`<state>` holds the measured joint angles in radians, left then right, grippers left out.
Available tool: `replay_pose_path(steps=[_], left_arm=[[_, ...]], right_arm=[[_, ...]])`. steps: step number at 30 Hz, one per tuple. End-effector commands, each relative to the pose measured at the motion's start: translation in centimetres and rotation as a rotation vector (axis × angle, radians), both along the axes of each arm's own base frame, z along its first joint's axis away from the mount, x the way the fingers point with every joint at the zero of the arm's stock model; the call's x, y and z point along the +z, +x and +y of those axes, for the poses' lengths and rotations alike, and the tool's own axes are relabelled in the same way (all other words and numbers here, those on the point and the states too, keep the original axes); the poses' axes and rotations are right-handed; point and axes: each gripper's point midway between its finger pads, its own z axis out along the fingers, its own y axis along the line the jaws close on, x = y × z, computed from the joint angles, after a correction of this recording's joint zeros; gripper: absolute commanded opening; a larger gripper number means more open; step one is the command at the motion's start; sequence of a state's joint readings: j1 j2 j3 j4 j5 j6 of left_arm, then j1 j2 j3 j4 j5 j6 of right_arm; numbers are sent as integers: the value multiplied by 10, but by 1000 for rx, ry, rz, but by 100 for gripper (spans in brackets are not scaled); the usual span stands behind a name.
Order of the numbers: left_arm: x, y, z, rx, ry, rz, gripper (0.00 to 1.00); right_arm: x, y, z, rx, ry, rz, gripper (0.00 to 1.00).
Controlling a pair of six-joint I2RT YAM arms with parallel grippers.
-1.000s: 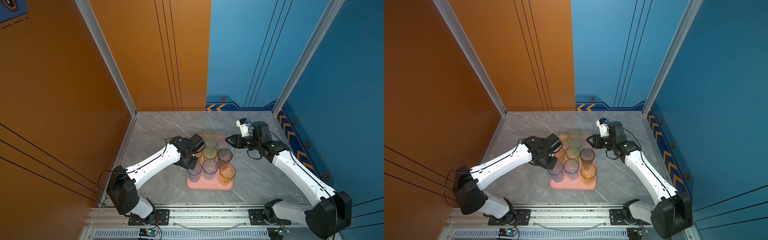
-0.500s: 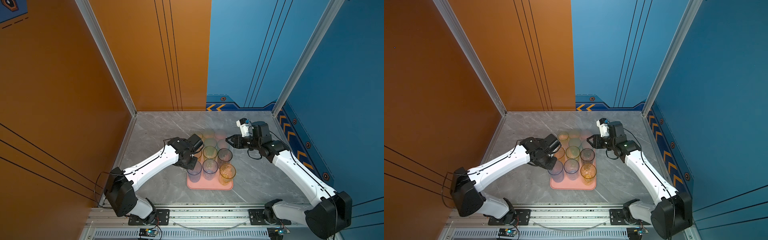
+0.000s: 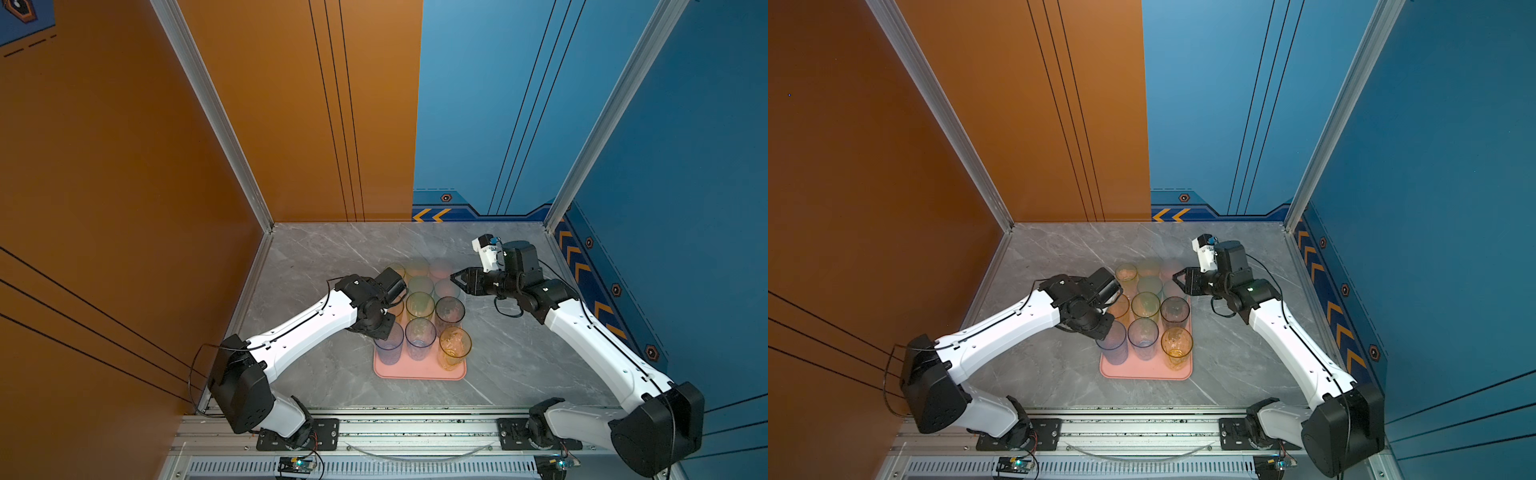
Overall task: Place the glasses into the tray
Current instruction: Place the glass on the tray.
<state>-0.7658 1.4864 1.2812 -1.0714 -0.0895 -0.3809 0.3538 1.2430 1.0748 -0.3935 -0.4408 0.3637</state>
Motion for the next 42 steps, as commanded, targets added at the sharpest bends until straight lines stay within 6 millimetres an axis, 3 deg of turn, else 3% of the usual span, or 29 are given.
replay_pose_path(steps=[1,12,19,25,29,33,36,37,38,39,42], left_arm=[[5,-4,2,-4,-18,0,21],[12,-3,5,0,-26,-20,22],[34,-1,17,17,-33,-70,23],[63,18,40,60,-35,-208,23],[87,45,57,100,-46,-381,26],[107,74,82,176,-96,-584,37],[109,92,102,246,-185,-684,46],[113,98,107,270,-215,-717,58],[100,101,115,293,-233,-713,94],[95,105,122,317,-254,-721,98],[83,118,147,403,-277,-774,98]], right_arm=[[3,3,1,1,-21,-7,42],[2,2,1,3,-23,-4,42],[2,4,1,-2,-29,-4,42],[-2,6,-8,-31,-41,1,42],[-3,9,-22,-79,-44,3,44],[0,10,-49,-158,-53,-7,50],[-1,10,-73,-228,-60,-15,53],[-1,9,-81,-249,-61,-17,53],[-4,9,-89,-275,-66,-12,53],[-6,9,-98,-302,-72,-9,53],[-15,9,-119,-370,-93,3,53]])
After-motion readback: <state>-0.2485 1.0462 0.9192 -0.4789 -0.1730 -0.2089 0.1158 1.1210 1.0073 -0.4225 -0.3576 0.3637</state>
